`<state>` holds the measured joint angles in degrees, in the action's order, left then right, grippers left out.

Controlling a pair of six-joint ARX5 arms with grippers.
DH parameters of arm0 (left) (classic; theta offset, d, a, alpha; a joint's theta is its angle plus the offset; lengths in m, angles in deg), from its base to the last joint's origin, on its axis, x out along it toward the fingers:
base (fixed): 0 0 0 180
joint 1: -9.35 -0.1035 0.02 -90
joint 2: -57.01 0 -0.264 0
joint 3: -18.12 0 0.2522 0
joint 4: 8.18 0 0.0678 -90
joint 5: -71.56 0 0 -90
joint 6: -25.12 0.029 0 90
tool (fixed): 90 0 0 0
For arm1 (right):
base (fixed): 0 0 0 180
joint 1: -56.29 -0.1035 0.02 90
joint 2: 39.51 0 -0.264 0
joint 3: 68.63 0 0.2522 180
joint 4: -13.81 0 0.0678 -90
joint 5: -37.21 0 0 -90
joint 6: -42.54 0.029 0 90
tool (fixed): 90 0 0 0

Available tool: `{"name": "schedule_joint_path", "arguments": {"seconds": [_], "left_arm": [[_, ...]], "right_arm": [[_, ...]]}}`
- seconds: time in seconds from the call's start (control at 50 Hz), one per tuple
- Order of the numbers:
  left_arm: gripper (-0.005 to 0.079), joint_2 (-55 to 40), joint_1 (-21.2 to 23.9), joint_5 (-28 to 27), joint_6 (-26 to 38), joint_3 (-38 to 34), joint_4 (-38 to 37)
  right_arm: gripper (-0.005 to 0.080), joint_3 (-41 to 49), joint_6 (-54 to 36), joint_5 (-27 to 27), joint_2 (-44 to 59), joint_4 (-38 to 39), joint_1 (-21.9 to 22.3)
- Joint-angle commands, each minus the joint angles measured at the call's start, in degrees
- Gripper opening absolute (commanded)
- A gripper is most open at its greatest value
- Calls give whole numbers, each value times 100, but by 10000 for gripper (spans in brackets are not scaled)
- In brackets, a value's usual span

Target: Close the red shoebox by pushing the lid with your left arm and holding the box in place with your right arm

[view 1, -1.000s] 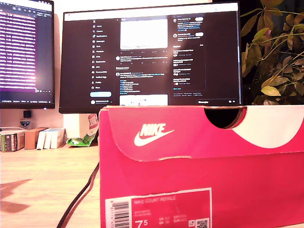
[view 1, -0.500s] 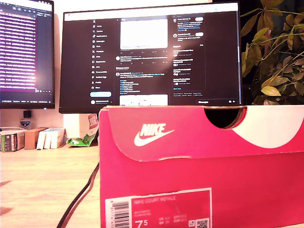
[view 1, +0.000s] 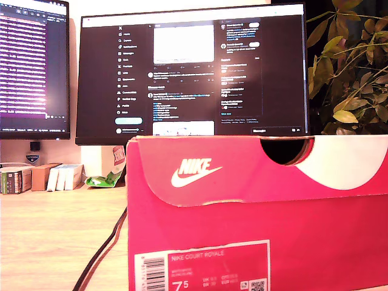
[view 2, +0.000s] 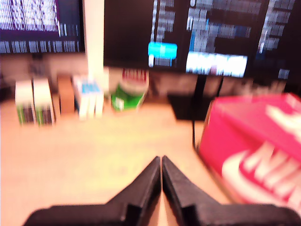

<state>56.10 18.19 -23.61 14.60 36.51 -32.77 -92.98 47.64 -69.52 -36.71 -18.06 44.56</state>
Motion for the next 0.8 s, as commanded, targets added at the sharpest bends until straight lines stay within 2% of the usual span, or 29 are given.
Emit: {"name": "schedule_joint_path", "arguments": {"seconds": [0.0,0.32,0.42,0.78], "left_arm": [[-19,181,-4,83,-4,-146,-50],[-18,160,-4,365,2,-391,-155],[-18,160,-4,372,-20,-540,-177],[-14,160,-4,417,-225,-575,-162]], "right_arm": [[-12,208,11,31,-238,-197,-33],[-12,472,-39,186,-271,-319,-195],[-12,632,-37,378,-271,-315,-245],[-12,695,-33,435,-271,-151,-275]]}}
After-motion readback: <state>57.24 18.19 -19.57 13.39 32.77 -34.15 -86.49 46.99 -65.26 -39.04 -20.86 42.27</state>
